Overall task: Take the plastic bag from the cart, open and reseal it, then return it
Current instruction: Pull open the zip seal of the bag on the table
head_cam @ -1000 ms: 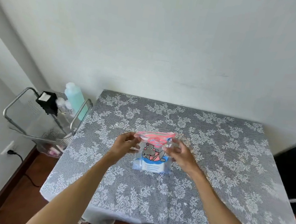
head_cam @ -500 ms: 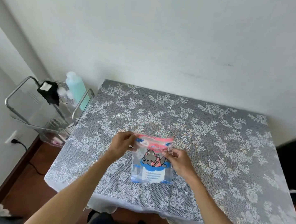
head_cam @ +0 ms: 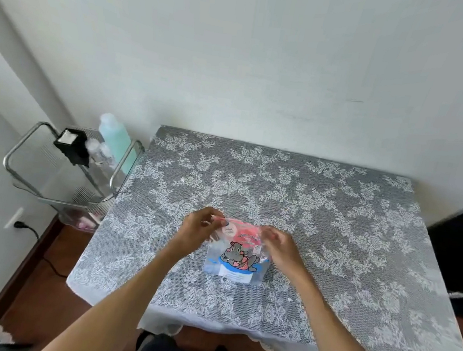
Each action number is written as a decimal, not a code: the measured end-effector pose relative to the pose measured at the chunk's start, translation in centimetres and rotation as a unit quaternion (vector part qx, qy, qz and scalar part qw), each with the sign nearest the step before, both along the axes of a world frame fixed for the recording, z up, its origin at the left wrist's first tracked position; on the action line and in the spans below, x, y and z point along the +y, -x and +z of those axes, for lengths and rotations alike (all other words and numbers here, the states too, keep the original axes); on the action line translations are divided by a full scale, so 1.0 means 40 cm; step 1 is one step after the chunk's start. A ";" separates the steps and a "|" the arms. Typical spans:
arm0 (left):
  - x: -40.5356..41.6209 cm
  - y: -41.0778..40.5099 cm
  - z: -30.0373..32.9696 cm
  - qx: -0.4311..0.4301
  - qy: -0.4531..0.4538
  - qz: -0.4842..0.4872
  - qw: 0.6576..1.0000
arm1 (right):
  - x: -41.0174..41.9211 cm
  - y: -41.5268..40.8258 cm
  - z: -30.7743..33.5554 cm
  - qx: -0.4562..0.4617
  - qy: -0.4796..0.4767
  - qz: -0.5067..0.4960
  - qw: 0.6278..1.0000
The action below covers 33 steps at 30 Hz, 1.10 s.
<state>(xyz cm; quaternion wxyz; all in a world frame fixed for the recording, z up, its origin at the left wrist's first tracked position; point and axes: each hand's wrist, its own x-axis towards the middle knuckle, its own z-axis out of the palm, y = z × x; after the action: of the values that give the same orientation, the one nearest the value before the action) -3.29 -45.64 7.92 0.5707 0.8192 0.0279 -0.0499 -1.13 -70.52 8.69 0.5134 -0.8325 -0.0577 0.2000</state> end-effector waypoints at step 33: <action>0.116 -0.072 0.128 -0.220 -0.289 -0.201 0.910 | -0.045 -0.118 0.112 -0.110 0.079 0.164 0.977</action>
<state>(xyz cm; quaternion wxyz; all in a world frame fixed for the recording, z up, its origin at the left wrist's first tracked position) -0.40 -41.00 13.05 0.2781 0.9268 -0.2509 0.0282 3.58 -72.31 13.19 0.3970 -0.8665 -0.2333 0.1929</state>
